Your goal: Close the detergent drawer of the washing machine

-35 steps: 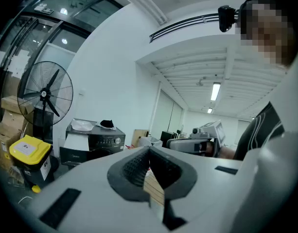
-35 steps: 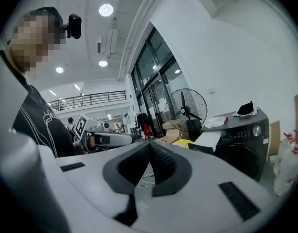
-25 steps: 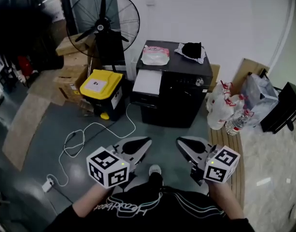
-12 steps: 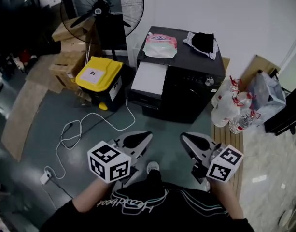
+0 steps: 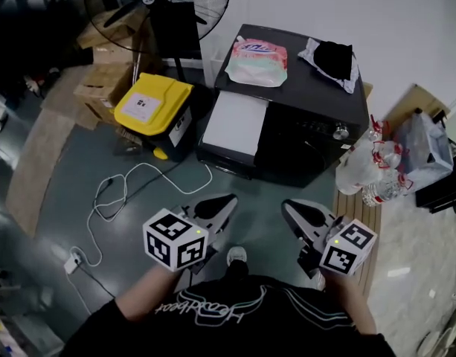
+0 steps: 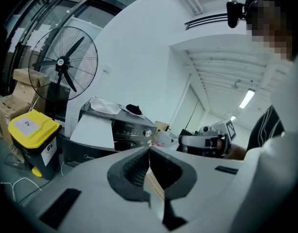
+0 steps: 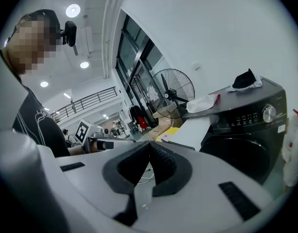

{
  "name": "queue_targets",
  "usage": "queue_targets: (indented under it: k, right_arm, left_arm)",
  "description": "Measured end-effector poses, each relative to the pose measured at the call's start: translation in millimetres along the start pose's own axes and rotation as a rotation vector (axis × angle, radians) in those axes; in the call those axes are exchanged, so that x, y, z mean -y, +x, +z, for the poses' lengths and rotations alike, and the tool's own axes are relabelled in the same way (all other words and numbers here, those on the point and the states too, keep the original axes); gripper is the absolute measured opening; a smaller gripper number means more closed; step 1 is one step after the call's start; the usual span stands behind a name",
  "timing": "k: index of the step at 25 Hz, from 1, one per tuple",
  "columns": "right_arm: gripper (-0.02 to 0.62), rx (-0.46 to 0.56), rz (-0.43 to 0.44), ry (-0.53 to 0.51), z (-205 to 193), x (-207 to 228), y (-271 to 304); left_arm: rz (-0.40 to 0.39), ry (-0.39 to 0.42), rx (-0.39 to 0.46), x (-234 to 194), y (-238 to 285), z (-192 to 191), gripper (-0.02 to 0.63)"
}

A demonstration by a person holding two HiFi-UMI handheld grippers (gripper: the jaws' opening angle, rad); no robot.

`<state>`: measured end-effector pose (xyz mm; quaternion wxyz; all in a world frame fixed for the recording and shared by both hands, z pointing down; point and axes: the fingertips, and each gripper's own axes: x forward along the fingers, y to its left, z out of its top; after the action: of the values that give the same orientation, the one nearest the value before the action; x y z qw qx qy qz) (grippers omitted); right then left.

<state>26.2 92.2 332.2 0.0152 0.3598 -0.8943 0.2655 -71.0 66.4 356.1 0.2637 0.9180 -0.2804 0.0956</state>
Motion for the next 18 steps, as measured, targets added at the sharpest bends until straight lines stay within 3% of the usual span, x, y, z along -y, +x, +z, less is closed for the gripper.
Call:
queue_targets:
  k: [8, 18]
  right_arm:
    - [0.026, -0.028, -0.003, 0.07, 6.2, 50.0, 23.4]
    - [0.027, -0.005, -0.036, 0.088, 4.6, 83.6, 26.3]
  left_arm:
    - [0.072, -0.042, -0.014, -63.1, 39.4, 5.2, 0.023]
    - [0.104, 0.026, -0.056, -113.3, 67.6, -17.0, 0.023]
